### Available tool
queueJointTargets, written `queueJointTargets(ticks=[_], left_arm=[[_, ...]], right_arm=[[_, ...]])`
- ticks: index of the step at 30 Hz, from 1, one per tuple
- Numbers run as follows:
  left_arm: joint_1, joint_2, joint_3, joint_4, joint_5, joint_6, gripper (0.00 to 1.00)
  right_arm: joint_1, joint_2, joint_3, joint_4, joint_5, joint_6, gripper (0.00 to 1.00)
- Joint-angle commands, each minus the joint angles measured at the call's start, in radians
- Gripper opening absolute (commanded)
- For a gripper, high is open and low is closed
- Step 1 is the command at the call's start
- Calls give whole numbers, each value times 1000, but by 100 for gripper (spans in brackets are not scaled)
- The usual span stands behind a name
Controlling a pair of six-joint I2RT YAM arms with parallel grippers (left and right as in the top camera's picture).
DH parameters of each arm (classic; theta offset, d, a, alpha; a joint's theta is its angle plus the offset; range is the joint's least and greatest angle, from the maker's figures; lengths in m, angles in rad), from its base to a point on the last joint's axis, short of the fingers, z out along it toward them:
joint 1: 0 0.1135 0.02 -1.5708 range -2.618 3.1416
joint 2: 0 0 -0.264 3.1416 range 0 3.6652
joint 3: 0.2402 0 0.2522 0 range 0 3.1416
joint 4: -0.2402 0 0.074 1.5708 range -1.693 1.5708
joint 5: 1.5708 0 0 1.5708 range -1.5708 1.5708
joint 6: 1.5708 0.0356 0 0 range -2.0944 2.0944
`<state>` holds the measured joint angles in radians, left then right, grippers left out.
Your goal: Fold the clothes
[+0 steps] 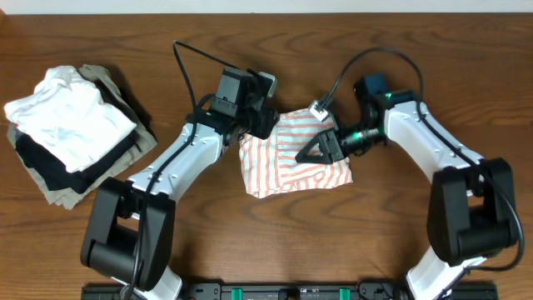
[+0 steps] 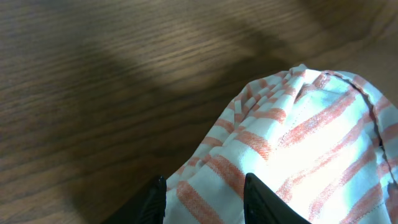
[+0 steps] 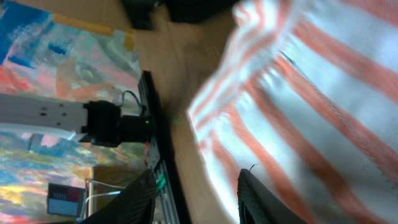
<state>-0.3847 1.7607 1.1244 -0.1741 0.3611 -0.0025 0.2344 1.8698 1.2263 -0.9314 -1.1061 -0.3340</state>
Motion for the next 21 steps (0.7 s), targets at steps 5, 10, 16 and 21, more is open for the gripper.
queueJointTargets(ticks=[5,10,16,21], left_arm=[[-25,106,12,57,13,10,41],[-34,195,12,133,13,1,42],[-30,253,12,151,13,-27,42],[-25,255,12,157,13,-40,46]], right_arm=[[8,137,-69,48,20,-19,41],[4,227,-69,50,27,-19,45],[-17,289,-69,45,35,-18,49],[-50,293,-69,45,82,16,50]])
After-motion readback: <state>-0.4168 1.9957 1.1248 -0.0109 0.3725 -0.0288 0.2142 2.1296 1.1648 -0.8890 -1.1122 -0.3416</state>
